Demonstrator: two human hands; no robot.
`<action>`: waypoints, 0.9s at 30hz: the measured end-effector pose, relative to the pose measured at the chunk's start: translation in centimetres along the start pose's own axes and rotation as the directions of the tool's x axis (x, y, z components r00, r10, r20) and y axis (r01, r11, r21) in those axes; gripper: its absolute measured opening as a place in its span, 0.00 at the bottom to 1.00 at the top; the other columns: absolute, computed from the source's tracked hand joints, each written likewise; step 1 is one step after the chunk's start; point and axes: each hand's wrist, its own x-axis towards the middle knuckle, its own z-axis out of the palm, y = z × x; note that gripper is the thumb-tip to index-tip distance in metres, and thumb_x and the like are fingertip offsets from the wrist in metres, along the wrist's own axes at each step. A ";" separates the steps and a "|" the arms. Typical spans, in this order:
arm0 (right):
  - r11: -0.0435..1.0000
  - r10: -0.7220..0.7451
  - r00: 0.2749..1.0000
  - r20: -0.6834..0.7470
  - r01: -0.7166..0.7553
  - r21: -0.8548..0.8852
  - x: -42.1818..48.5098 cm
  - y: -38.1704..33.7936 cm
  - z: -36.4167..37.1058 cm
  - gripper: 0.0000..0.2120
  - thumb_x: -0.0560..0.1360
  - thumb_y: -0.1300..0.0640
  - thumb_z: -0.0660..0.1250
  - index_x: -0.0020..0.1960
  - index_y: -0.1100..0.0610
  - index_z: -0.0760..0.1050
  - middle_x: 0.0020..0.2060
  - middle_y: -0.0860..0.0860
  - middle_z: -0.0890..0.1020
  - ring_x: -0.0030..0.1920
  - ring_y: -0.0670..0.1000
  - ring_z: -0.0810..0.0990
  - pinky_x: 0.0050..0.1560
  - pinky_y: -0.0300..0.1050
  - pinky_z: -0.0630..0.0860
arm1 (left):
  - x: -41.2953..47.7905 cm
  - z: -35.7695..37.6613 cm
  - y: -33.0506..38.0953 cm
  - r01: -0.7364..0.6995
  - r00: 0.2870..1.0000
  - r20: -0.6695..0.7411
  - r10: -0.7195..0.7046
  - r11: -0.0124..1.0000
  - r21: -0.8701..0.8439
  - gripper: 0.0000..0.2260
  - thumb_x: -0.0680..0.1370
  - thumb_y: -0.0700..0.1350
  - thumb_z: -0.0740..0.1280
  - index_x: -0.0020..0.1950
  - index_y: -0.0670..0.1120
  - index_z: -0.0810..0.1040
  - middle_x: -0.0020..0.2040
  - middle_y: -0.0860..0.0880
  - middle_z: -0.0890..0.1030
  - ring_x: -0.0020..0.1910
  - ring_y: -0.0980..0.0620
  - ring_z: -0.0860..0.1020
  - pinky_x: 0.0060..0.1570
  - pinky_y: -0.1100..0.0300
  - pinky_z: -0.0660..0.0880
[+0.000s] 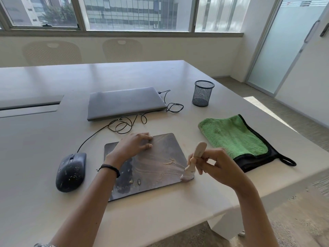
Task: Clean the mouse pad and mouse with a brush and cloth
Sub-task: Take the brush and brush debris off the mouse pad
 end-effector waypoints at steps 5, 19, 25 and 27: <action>1.000 -0.007 0.996 -0.092 0.006 -0.019 0.5 -0.1 -0.1 0.06 0.74 0.50 0.63 0.40 0.44 0.77 0.40 0.48 0.84 0.29 0.43 0.77 0.33 0.32 0.71 | -0.2 -0.1 0.2 -0.009 1.000 -0.011 0.009 1.000 0.007 0.19 0.77 0.53 0.64 0.67 0.50 0.72 0.70 0.54 0.70 0.68 0.51 0.69 0.61 0.56 0.68; 1.000 -0.010 1.000 0.006 0.010 -0.003 0.7 -0.4 0.2 0.07 0.74 0.51 0.63 0.41 0.43 0.78 0.35 0.55 0.83 0.29 0.43 0.77 0.35 0.33 0.71 | -0.3 -0.2 0.3 -0.017 1.000 -0.019 0.017 1.000 0.001 0.18 0.77 0.52 0.63 0.67 0.50 0.73 0.69 0.54 0.71 0.66 0.51 0.70 0.59 0.54 0.70; 0.993 -0.070 0.988 -0.138 0.057 -0.102 2.2 0.7 0.8 0.14 0.75 0.64 0.64 0.41 0.44 0.76 0.45 0.40 0.83 0.31 0.41 0.78 0.32 0.32 0.71 | 0.3 0.3 -0.3 -0.016 1.000 -0.017 0.016 1.000 0.006 0.19 0.77 0.53 0.64 0.67 0.51 0.73 0.70 0.55 0.70 0.68 0.50 0.70 0.63 0.56 0.69; 0.993 -0.075 0.989 -0.129 0.062 -0.100 2.5 1.1 1.3 0.08 0.75 0.60 0.65 0.43 0.47 0.76 0.45 0.37 0.83 0.32 0.40 0.79 0.33 0.31 0.71 | 0.5 0.4 -0.5 -0.010 1.000 -0.014 0.010 1.000 0.001 0.19 0.76 0.53 0.64 0.66 0.52 0.73 0.71 0.55 0.69 0.68 0.51 0.70 0.64 0.54 0.69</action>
